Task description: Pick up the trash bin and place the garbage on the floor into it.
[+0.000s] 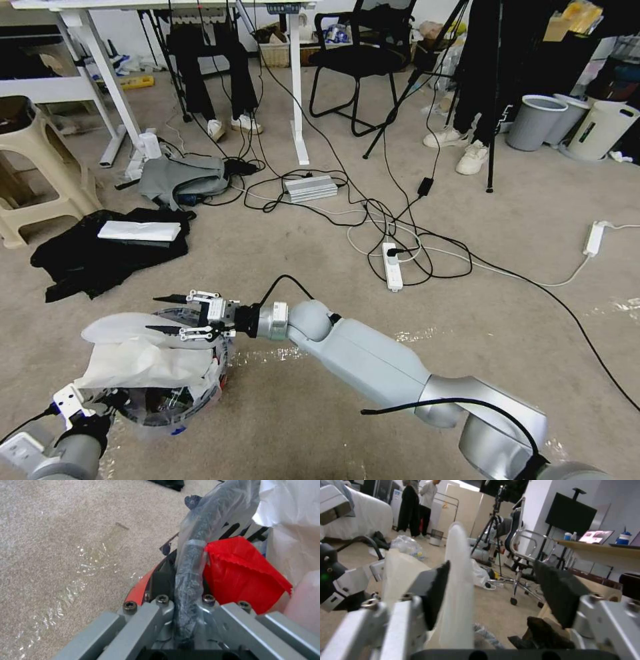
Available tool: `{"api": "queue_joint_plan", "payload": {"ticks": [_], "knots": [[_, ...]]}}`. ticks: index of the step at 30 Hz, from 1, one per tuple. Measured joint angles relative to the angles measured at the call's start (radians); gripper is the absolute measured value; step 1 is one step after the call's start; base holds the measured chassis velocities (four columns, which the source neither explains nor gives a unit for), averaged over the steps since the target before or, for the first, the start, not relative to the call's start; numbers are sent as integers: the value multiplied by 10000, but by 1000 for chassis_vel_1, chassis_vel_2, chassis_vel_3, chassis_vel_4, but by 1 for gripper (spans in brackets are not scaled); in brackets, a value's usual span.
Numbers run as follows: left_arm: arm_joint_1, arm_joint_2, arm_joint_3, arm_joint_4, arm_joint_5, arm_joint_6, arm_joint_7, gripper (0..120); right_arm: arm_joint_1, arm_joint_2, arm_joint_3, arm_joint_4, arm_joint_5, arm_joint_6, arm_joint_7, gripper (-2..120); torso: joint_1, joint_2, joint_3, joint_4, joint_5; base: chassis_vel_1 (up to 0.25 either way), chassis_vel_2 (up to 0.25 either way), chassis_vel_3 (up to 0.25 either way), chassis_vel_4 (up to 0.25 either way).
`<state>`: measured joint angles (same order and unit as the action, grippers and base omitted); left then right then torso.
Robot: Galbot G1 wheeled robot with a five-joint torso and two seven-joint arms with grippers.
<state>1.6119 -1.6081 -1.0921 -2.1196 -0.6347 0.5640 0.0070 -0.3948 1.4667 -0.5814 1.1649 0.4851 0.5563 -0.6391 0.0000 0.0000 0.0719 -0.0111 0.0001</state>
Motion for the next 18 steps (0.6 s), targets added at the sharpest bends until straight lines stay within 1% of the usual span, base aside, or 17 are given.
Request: {"api": "queue_joint_plan", "payload": {"ticks": [1,2,3,5,6,8,12,14,15,17,18], "knots": [[0,0,0,0,0,0,0,1,0,0,0,0,0,0,0,70,0,0,0,0,0,0,0,0,0],[-4,0,1,0,3,2,-1,1,-16,-25,23,61,5,-2,8,76,0,0,0,1,0,0,0,0,0],[-4,0,1,0,3,2,-1,1,-16,-25,23,61,5,-2,8,76,0,0,0,1,0,0,0,0,0],[-12,0,3,1,7,7,-2,1,-40,-91,81,205,25,-8,49,88,0,0,0,1,0,0,0,0,0],[-12,0,3,1,7,7,-2,1,-40,-91,81,205,25,-8,49,88,0,0,0,1,0,0,0,0,0],[-14,0,6,0,8,13,-3,1,-50,-171,208,435,85,-60,124,96,0,0,0,0,0,0,0,0,0],[-15,0,11,-19,8,30,-4,1,-51,-261,429,771,222,-137,207,99,0,0,0,1,0,0,0,0,0],[-3,0,12,-70,-2,54,-4,1,-50,-407,810,1267,422,-307,265,100,0,0,0,2,0,0,0,0,0],[-3,0,12,-70,-2,54,-4,1,-50,-407,810,1267,422,-307,265,100,0,0,0,2,0,0,0,0,0],[-2,0,-17,-128,-38,133,-33,1,-31,-611,1377,1966,723,-590,390,100,0,0,1,0,0,0,0,0,0],[-2,0,-17,-128,-38,133,-33,1,-31,-611,1377,1966,723,-590,390,100,0,0,1,0,0,0,0,0,0]]}}
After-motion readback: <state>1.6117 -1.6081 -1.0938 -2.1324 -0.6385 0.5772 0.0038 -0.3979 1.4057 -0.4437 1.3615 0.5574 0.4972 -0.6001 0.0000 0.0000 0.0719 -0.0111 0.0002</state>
